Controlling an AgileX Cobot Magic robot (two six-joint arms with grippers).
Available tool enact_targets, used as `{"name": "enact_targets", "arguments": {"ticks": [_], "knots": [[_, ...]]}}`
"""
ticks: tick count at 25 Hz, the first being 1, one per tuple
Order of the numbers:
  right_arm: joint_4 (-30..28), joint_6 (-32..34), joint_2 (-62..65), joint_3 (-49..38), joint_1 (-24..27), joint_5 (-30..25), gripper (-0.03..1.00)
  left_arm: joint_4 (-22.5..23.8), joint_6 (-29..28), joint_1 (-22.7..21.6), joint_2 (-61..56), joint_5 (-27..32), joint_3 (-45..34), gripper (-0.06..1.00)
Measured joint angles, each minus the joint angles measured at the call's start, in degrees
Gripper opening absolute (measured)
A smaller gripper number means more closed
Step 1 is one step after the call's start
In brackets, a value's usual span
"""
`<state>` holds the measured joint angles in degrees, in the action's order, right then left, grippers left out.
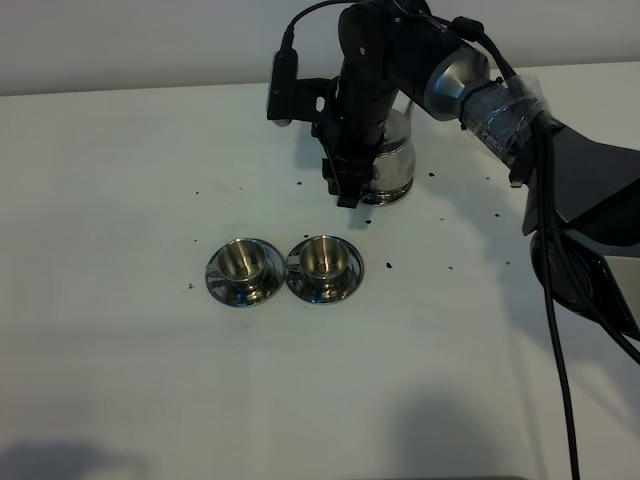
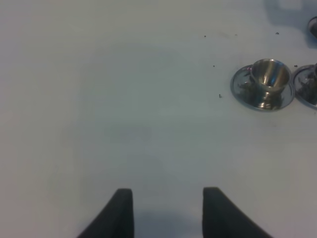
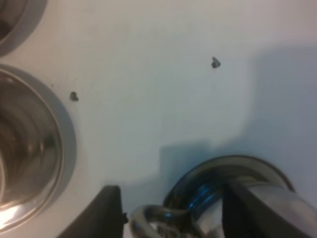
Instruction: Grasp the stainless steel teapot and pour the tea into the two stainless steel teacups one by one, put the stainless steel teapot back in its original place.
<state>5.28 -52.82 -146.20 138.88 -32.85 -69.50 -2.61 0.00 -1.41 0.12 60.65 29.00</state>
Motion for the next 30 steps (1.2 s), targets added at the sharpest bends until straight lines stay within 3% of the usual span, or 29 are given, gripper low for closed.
{"name": "enact_targets", "arguments": {"ticks": [8,19,30], "knots": [[-0.6,4.1,0.1,-0.4,-0.5,-0.1,0.44,0.0,0.0,0.0,0.0,0.0,0.0,0.37],[-2.5,5.6,6.5,-12.4,-0.5,-0.2,0.44,0.0,0.0,0.0,0.0,0.0,0.0,0.37],[-1.7,10.0,9.6,-16.7,-1.1,-0.2,0.44,0.0,0.0,0.0,0.0,0.0,0.0,0.37]]}}
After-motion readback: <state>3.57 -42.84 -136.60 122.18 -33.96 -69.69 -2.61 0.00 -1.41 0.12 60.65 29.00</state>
